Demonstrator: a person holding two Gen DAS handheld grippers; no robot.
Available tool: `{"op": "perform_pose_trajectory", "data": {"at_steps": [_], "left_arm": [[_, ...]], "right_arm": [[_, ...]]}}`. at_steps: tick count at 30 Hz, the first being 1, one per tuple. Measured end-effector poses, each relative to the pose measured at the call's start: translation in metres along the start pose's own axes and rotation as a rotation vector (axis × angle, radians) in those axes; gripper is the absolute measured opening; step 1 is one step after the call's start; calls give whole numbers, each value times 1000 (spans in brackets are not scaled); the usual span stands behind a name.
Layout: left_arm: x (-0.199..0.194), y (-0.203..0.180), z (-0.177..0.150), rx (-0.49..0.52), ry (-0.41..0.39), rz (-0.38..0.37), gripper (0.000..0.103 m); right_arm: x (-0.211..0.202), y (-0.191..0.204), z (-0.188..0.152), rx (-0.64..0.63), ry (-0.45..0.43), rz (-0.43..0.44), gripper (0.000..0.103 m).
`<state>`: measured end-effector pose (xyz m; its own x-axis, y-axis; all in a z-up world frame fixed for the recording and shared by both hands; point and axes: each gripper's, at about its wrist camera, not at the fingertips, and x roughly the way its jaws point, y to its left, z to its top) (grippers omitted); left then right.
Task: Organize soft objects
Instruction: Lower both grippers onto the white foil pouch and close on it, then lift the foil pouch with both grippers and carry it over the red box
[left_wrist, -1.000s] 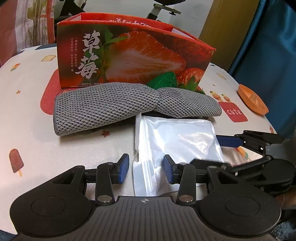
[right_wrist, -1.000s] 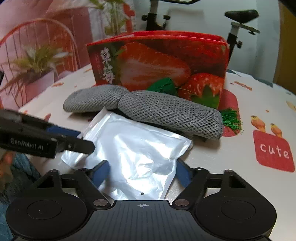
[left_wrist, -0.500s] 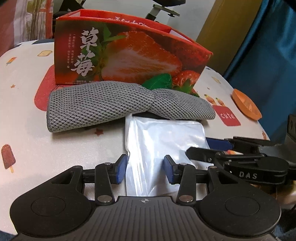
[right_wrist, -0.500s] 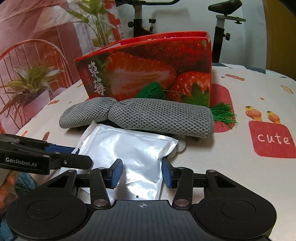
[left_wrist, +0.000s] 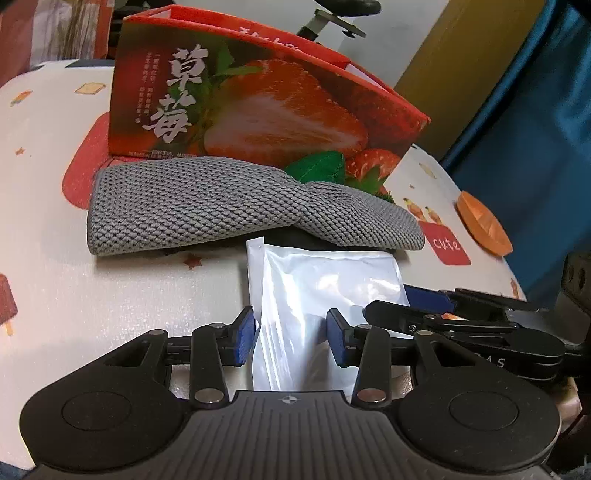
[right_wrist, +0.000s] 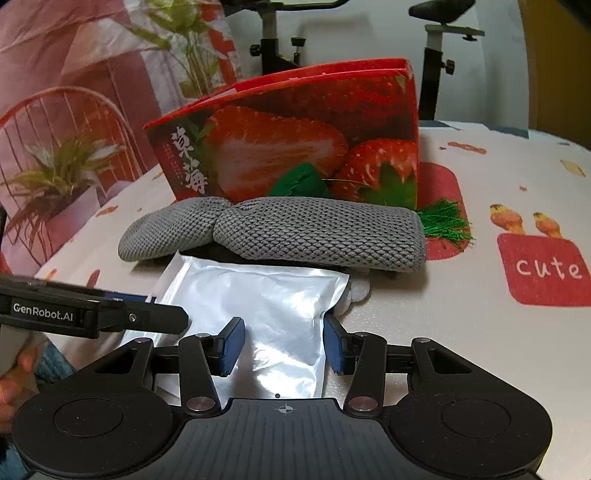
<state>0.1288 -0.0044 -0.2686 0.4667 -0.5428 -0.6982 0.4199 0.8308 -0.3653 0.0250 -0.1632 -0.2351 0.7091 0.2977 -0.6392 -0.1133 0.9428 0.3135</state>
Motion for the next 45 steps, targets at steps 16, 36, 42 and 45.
{"op": "perform_pose_trajectory", "data": {"at_steps": [16,36,42,45], "left_arm": [[-3,-9,-9,48,-10,2,31],[-17,1,-6,-25,-57,23,20],[-31,0,-2,-31,-128,-16,19],[-36,1,1,-50,-161,-42,19]], "right_arm": [[-5,-3,1,51,-52,21,32],[-21,8,5,-3,-104,49,12],[-29,9,10,-6,-152,41,12],[-33,10,15,-6,-177,40,12]]}}
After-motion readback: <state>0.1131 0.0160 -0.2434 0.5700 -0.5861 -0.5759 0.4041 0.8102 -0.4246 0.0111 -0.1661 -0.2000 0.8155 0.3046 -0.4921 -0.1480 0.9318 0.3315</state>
